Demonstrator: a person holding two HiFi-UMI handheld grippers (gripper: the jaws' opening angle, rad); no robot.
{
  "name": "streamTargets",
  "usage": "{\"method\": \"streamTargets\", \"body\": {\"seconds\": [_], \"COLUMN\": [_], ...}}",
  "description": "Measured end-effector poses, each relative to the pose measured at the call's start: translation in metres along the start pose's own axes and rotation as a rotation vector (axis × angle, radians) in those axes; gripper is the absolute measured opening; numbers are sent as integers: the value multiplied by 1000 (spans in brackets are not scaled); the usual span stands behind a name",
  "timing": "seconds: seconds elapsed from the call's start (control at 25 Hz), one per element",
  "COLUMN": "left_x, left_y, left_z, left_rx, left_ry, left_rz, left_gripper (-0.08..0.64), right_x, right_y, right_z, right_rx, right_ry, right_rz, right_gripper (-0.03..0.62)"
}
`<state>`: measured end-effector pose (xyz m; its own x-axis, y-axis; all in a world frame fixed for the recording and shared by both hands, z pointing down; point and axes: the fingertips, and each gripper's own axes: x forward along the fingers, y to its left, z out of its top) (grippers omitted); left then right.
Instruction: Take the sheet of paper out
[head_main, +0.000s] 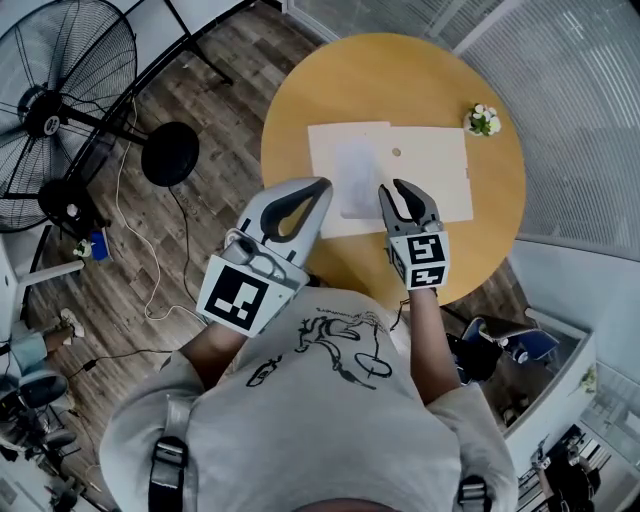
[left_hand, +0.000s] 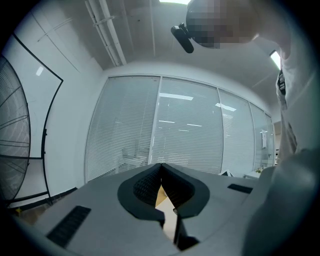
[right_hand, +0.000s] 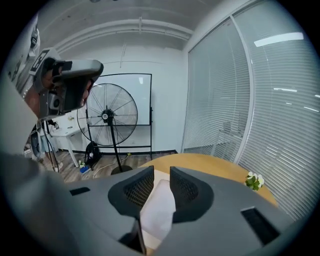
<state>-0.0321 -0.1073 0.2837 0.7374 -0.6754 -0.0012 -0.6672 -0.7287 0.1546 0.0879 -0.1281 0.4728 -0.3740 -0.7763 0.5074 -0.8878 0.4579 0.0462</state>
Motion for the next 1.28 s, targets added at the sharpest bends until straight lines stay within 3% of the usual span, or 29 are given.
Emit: {"method": "streamTargets", "body": {"seconds": [1.04,1.28], "left_x": [14,20], "left_y": [19,20], "left_z": [-6,-11], "left_rx": [-15,-20], "left_ry": [15,25], "left_rz": [3,6], "left_gripper": [20,21], "right_x": [119,137], "right_y": [-37,-41], "right_z": [-154,-188], "right_rx": [26,68], "right_ry": [318,400], "right_rz": [53,83], "right_gripper": [130,149]}}
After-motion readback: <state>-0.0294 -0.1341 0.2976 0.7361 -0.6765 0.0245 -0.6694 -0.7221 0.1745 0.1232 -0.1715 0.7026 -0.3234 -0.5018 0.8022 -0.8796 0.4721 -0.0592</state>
